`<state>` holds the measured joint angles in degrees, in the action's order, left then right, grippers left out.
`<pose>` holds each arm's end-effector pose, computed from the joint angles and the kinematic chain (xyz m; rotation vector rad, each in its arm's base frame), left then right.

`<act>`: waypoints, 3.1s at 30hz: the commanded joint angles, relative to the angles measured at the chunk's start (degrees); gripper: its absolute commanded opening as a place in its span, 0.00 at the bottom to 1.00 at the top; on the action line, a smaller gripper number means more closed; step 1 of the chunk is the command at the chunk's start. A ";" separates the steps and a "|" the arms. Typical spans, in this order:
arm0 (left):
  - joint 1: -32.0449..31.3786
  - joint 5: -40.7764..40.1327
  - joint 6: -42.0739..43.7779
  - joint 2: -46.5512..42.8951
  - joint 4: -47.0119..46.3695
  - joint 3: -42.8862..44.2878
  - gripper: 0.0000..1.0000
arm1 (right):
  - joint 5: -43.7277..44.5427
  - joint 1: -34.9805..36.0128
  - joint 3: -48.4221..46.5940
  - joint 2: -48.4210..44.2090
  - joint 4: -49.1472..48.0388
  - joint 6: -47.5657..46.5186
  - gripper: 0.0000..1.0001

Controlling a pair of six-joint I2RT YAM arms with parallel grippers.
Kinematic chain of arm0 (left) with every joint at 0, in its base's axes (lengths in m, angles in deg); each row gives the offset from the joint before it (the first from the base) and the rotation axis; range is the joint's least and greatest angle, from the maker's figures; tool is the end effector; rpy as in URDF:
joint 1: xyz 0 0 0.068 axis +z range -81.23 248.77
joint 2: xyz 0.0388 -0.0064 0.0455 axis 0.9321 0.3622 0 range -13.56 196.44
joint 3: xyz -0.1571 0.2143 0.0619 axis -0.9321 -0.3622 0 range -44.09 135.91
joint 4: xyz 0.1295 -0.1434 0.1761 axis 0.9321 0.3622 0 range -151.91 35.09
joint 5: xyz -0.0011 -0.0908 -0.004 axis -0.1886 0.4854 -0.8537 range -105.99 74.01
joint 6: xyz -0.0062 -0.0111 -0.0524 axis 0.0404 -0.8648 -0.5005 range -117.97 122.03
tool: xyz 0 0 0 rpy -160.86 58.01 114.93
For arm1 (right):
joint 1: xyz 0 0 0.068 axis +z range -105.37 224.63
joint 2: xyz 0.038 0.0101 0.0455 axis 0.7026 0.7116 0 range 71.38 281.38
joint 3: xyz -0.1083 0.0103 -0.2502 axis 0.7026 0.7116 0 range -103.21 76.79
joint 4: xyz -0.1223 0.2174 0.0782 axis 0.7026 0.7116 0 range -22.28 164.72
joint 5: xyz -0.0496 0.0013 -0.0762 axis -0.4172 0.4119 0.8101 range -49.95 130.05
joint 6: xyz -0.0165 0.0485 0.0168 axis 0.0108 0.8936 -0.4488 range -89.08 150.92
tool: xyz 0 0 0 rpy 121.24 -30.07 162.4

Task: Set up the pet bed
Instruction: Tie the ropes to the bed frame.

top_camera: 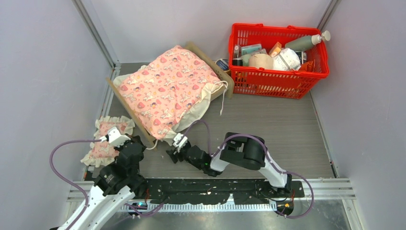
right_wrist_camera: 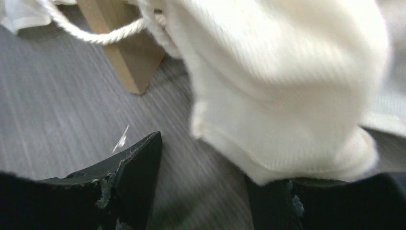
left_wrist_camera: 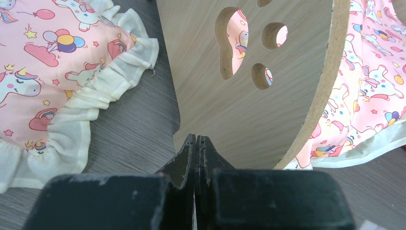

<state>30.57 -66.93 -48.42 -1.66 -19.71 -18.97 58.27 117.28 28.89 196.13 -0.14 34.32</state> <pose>0.0726 -0.0221 0.2356 -0.6994 1.7483 -0.1288 0.1273 0.3700 0.0887 -0.7994 1.5810 0.7019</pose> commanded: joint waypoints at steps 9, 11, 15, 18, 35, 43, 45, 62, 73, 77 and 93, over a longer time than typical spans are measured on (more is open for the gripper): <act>0.05 0.86 -0.59 -0.94 -0.89 1.94 0.00 | 10.96 -1.02 -12.14 8.31 -0.08 -10.91 0.72; 0.05 0.69 -0.64 -1.05 -0.51 2.10 0.00 | 11.42 -1.43 -13.09 8.93 0.00 -11.70 0.72; 0.05 -0.06 -0.61 -1.22 -0.10 2.20 0.00 | 10.18 -2.08 -15.25 10.41 0.12 -13.16 0.63; 0.03 -1.72 -0.39 -1.37 -0.23 2.11 0.00 | 10.47 -2.38 -15.35 10.13 0.21 -13.28 0.25; 0.01 -4.20 25.08 -1.03 -25.46 8.10 0.00 | -11.62 -0.59 -5.35 -1.85 6.30 13.17 0.05; 0.05 10.30 35.63 1.94 -35.67 9.55 0.00 | -9.98 0.21 -3.48 -0.23 7.56 20.81 0.05; 0.05 13.14 37.82 3.55 -37.76 9.97 0.00 | -9.85 0.21 -3.12 -0.24 9.07 22.26 0.05; 0.05 7.95 22.87 -5.80 -12.62 6.37 0.36 | -12.66 0.20 -3.61 -1.83 10.94 28.67 0.05; 0.05 19.59 -9.31 -0.90 0.24 -1.22 0.47 | -15.50 -1.99 -3.57 -6.72 10.86 33.63 0.05; 0.05 18.03 -13.61 -4.00 1.89 -5.01 0.45 | -16.51 -2.06 -4.46 -7.21 11.71 33.67 0.05; 0.05 18.36 -23.08 0.13 3.27 -14.89 0.46 | -15.68 -2.65 -4.81 -7.80 13.45 33.74 0.05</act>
<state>30.57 -48.88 -67.11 -2.34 -15.61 -32.80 42.46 114.98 25.16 191.50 14.31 67.59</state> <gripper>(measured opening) 0.473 0.060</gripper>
